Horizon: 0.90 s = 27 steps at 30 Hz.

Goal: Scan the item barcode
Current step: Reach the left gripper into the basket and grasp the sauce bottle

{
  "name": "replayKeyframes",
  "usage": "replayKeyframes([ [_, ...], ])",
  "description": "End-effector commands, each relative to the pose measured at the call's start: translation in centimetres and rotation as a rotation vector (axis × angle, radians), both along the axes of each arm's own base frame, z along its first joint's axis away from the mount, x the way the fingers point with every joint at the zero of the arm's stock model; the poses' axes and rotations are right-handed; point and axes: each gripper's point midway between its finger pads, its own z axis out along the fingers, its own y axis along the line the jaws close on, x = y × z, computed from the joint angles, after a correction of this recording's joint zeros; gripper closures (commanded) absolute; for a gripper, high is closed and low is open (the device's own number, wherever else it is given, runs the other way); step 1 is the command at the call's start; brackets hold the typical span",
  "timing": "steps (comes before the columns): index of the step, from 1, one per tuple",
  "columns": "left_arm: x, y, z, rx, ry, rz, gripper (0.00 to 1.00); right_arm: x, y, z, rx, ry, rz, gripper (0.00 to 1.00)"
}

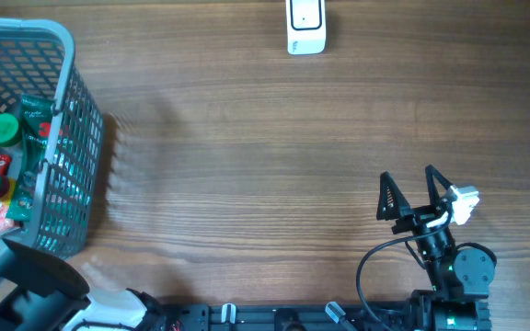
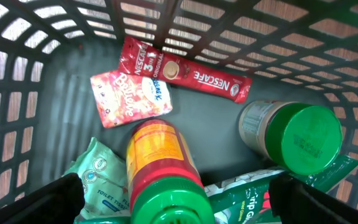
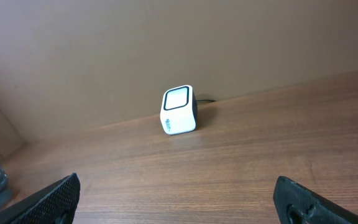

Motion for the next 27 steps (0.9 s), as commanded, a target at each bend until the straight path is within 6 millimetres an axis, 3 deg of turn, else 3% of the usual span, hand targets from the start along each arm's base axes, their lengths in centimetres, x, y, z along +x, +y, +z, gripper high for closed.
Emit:
replayKeyframes([
  [1, 0.7, -0.4, -1.8, -0.075, 0.006, -0.026, 0.0, 0.0, -0.1, 0.2, 0.006, -0.008, -0.009, 0.0],
  [7, 0.6, -0.7, -3.9, -0.131, 0.05, -0.026, 0.0, 0.0, -0.1, 0.2, 0.006, -0.008, -0.009, 0.0],
  [9, 0.6, -0.7, -4.2, -0.134, 0.053, -0.026, 0.04, 0.0, -0.1, 0.2, 0.006, -0.008, -0.009, 0.0],
  [10, 0.7, -0.6, -4.2, -0.135, 0.054, -0.026, 0.08, 0.0, -0.1, 0.2, 0.006, -0.008, -0.009, 0.0],
  [13, 0.6, -0.7, -4.4, -0.14, 0.058, -0.026, 0.39, 0.0, -0.1, 0.2, 0.006, -0.008, -0.009, 0.0],
  [17, 0.5, -0.9, -4.4, -0.145, 0.067, -0.049, 0.63, 0.0, -0.1, 0.2, 0.006, -0.008, -0.009, 0.0],
  [19, 0.5, -1.0, -4.1, -0.142, 0.065, -0.051, 0.64, 0.0, -0.1, 0.2, 0.006, -0.008, -0.009, 0.0],
  [23, 0.6, -0.8, -2.1, -0.098, 0.034, -0.074, 0.63, 0.0, -0.1, 0.2, 0.006, -0.008, -0.009, 0.0],
  [27, 1.0, -0.4, 3.2, -0.005, -0.049, -0.077, 0.64, 0.0, -0.1, 0.2, 0.006, -0.008, -0.009, 0.0],
])
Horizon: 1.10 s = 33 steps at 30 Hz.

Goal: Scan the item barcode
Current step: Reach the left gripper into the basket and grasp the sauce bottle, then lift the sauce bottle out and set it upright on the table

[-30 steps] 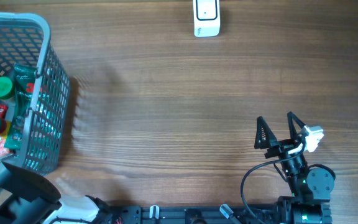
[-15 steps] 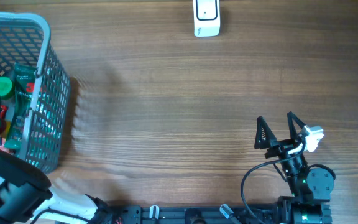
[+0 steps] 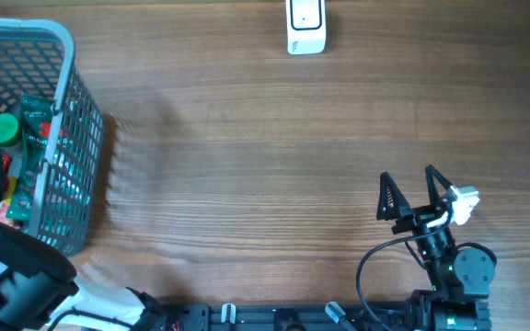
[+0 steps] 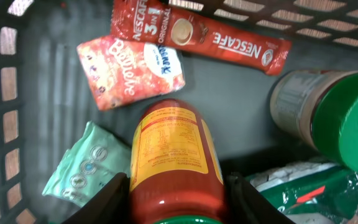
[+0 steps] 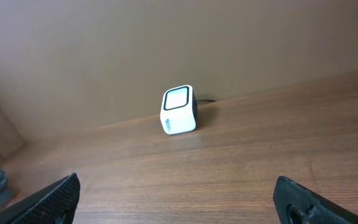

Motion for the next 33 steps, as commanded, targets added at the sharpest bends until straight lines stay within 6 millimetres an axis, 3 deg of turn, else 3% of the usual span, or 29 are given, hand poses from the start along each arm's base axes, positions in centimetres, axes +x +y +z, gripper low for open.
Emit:
replayKeyframes([
  [1, 0.8, 0.9, 8.3, 0.158, -0.145, -0.018, 0.64, 0.0, -0.1, 0.2, 0.006, -0.008, -0.009, 0.0],
  [3, 0.6, 0.8, 12.2, 0.222, -0.205, -0.017, 0.64, 0.0, -0.1, 0.2, 0.006, -0.008, -0.009, 0.0],
  [4, 0.4, 0.3, 15.5, 0.273, -0.259, -0.019, 0.64, 0.0, -0.1, 0.2, 0.006, -0.008, -0.009, 0.0],
  [5, 0.3, 0.1, 16.7, 0.288, -0.284, -0.023, 0.64, 0.0, -0.1, 0.2, 0.006, -0.008, -0.009, 0.0],
  [7, 0.6, -1.7, 21.0, 0.322, -0.419, -0.061, 0.63, 0.0, -0.1, 0.2, 0.006, -0.008, -0.009, 0.0],
  [12, 1.7, -7.2, 26.9, 0.287, -0.694, -0.207, 0.68, 0.0, -0.1, 0.2, 0.006, -0.008, -0.009, 0.0],
  [16, 2.1, -12.3, 29.9, 0.254, -0.827, -0.348, 0.67, 0.0, -0.1, 0.2, 0.006, -0.008, -0.009, 0.0],
  [19, 2.6, -16.1, 30.9, 0.236, -0.868, -0.459, 0.66, 0.0, -0.1, 0.2, 0.006, -0.008, -0.009, 0.0],
  [22, 3.6, -20.8, 30.6, 0.175, -0.863, -0.598, 0.66, 0.0, -0.1, 0.2, 0.006, -0.008, -0.009, 0.0],
  [33, 6.3, -30.7, 22.9, 0.097, -0.515, -0.911, 0.67, 0.0, -0.1, 0.2, 0.006, -0.008, -0.009, 0.0],
])
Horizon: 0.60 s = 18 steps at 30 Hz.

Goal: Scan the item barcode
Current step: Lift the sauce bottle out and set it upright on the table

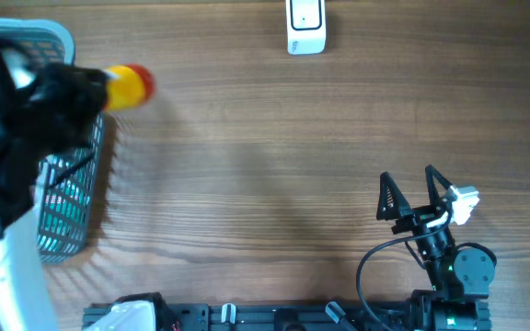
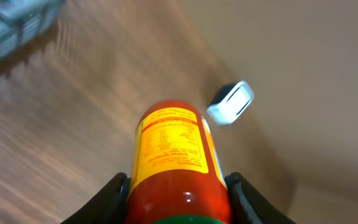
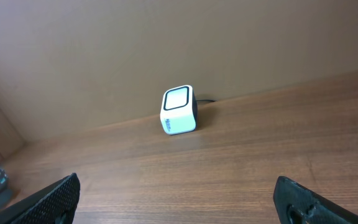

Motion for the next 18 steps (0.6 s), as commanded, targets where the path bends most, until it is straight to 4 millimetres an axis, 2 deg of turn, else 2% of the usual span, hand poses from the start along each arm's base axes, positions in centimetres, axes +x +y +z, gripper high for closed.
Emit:
replayKeyframes([
  [1, 1.9, -2.4, -2.8, 0.113, 0.098, -0.069, 0.67, 0.0, -0.1, 0.2, 0.006, -0.008, -0.009, 0.0],
  [5, 3.9, -6.7, -7.0, 0.163, 0.228, -0.185, 0.68, 0.0, -0.1, 0.2, 0.006, -0.008, -0.009, 0.0],
  [12, 6.2, -14.1, -15.4, 0.154, 0.45, -0.233, 0.67, 0.0, -0.1, 0.2, 0.006, -0.008, -0.009, 0.0],
  [15, 6.6, -17.0, -18.6, 0.187, 0.504, -0.293, 0.66, 0.0, -0.1, 0.2, 0.006, -0.008, -0.009, 0.0],
  [18, 6.2, -19.0, -21.7, 0.226, 0.575, -0.335, 0.66, 0.0, -0.1, 0.2, 0.006, -0.008, -0.009, 0.0],
])
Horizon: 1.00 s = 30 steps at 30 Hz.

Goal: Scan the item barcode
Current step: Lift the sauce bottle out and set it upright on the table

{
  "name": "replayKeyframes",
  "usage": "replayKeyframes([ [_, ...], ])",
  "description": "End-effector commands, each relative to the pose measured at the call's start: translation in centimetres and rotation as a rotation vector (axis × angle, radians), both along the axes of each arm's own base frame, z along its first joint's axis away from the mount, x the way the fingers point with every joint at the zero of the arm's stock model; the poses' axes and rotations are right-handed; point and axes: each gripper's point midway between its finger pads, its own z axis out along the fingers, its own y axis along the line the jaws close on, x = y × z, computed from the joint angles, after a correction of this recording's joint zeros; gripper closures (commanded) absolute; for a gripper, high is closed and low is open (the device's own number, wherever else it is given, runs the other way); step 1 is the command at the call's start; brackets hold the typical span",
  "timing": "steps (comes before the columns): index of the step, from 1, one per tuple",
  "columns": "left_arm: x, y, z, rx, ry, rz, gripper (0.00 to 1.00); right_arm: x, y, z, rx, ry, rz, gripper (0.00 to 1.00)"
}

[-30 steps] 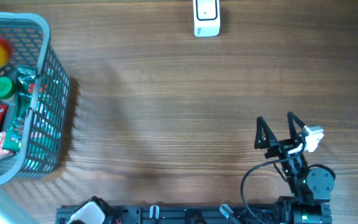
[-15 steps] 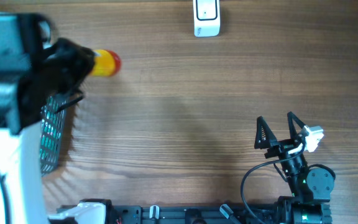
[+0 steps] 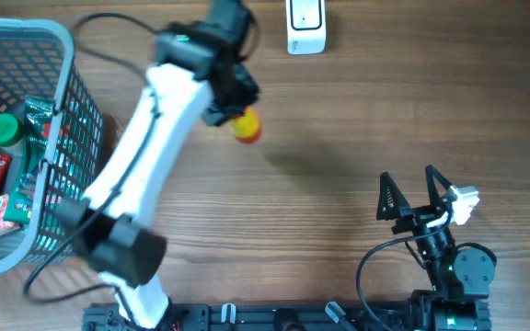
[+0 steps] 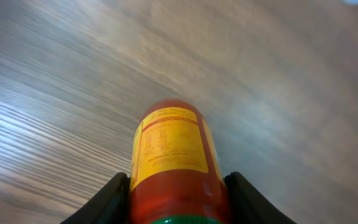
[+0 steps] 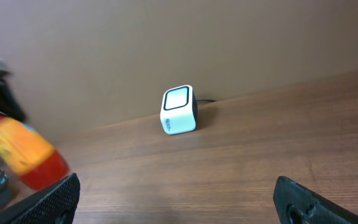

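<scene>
A red bottle (image 4: 174,163) with a yellow label and a green cap is clamped between the fingers of my left gripper (image 4: 176,202), which is shut on it. From overhead the bottle (image 3: 246,126) hangs over the table's middle, a little below and left of the white barcode scanner (image 3: 305,26). The right wrist view shows the scanner (image 5: 179,110) by the back wall and the bottle (image 5: 23,152) blurred at the left. My right gripper (image 3: 416,190) stands open near the front right, nothing between its fingers.
A grey mesh basket (image 3: 74,110) at the left edge holds a green-capped jar (image 3: 4,129), green packs and red sachets. The left arm (image 3: 145,156) stretches diagonally from the front left across the table. A brown wall stands behind the scanner.
My left gripper has carried the bottle from the basket's right edge to the table's middle, near the scanner. The bottle now points down at bare wood. The right arm is unmoved.
My left gripper hung open in the basket above the red bottle. Then its fingers sat around the bottle, among the sachets. Later the bottle was out of the basket over its right rim, and now it is near the scanner.
</scene>
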Motion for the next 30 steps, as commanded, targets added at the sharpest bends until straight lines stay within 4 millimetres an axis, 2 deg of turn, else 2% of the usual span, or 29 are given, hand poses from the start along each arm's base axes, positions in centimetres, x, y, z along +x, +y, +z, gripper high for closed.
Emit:
replayKeyframes([
  [1, -0.4, -2.3, -3.1, 0.051, 0.064, -0.028, 0.66, 0.0, -0.1, 0.2, 0.006, -0.008, -0.009, 0.0],
  [3, -0.7, -3.1, -4.6, 0.08, 0.089, -0.048, 0.66, 0.0, -0.1, 0.2, 0.006, -0.008, -0.009, 0.0],
  [5, -0.9, -3.5, -5.2, 0.095, 0.098, -0.062, 0.66, 0.0, -0.1, 0.2, 0.006, -0.008, -0.009, 0.0],
  [12, 0.3, -2.9, -5.0, 0.266, -0.031, -0.081, 0.59, 0.0, -0.1, 0.2, 0.006, -0.008, -0.009, 0.0],
  [20, 0.2, -3.9, -5.9, 0.231, -0.042, -0.022, 0.58, 0.0, -0.1, 0.2, 0.006, -0.008, -0.009, 0.0],
  [25, 0.4, -5.6, -6.0, 0.139, -0.037, -0.008, 0.58, 0.0, -0.1, 0.2, 0.006, -0.008, -0.009, 0.0],
  [30, 0.9, -5.9, -6.5, 0.123, -0.053, 0.01, 0.55, 0.0, -0.1, 0.2, 0.006, -0.008, -0.009, 0.0],
])
